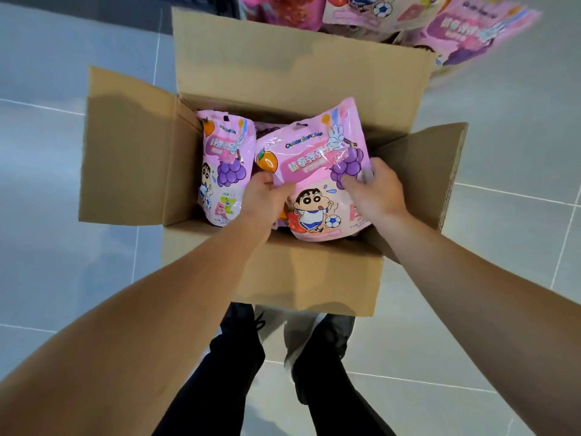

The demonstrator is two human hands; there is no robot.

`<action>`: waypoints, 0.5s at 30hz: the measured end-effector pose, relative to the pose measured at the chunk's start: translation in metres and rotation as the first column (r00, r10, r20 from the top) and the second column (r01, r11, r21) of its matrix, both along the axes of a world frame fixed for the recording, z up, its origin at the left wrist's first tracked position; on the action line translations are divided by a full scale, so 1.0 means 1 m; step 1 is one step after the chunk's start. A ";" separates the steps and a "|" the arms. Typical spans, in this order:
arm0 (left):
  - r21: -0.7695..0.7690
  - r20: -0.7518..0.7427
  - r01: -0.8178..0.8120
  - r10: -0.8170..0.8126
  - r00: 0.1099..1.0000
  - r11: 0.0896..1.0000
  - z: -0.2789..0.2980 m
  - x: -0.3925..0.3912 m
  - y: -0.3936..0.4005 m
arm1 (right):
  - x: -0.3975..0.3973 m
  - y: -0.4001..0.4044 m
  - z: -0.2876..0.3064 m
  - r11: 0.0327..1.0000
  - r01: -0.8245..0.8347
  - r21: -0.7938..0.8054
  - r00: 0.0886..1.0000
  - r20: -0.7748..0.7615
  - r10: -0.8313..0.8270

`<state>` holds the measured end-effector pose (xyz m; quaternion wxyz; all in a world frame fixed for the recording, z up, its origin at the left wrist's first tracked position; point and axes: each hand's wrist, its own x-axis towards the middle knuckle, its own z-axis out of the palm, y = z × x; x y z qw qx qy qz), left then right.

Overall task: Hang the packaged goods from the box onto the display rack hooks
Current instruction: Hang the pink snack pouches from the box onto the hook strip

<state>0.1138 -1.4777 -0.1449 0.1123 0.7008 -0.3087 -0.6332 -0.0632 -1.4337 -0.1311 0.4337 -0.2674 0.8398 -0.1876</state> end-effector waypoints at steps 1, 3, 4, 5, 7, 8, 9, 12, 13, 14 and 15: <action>-0.019 -0.015 0.011 -0.011 1.000 1.000 0.006 0.000 0.000 | -0.001 0.004 0.006 0.999 0.042 -0.016 0.999 0.031 -0.041; -0.059 -0.047 0.025 -0.028 0.998 0.998 0.026 -0.002 -0.002 | -0.004 0.011 0.024 0.995 0.092 -0.031 0.994 0.070 -0.089; -0.080 -0.061 0.033 -0.038 0.997 0.996 0.037 -0.004 -0.004 | -0.005 0.013 0.032 0.992 0.119 -0.032 0.989 0.092 -0.115; -0.101 -0.071 0.054 -0.061 0.996 0.993 0.047 -0.005 -0.007 | -0.006 0.015 0.041 0.989 0.142 -0.029 0.984 0.113 -0.138; -0.129 -0.070 0.086 -0.095 0.993 0.988 0.077 -0.009 -0.013 | -0.009 0.019 0.067 0.983 0.184 -0.026 0.975 0.135 -0.179; -0.137 -0.069 0.094 -0.104 0.992 0.986 0.091 -0.010 -0.016 | -0.010 0.021 0.079 0.979 0.202 -0.021 0.970 0.144 -0.197; -0.152 -0.077 0.102 -0.115 0.990 0.983 0.106 -0.011 -0.019 | -0.012 0.021 0.094 0.976 0.215 -0.020 0.964 0.162 -0.209; -0.197 -0.108 0.150 -0.173 0.979 0.969 0.156 -0.017 -0.028 | -0.018 0.024 0.143 0.974 0.224 -0.044 0.957 0.199 -0.211; -0.216 -0.104 0.174 -0.200 0.974 0.961 0.174 -0.020 -0.028 | -0.020 0.025 0.160 0.972 0.226 -0.059 0.958 0.194 -0.211; -0.230 -0.104 0.191 -0.219 0.970 0.954 0.194 -0.024 -0.030 | -0.023 0.027 0.180 0.968 0.234 -0.086 0.958 0.189 -0.214; -0.239 -0.107 0.203 -0.234 0.966 0.950 0.209 -0.027 -0.031 | -0.025 0.028 0.195 0.965 0.242 -0.103 0.958 0.186 -0.221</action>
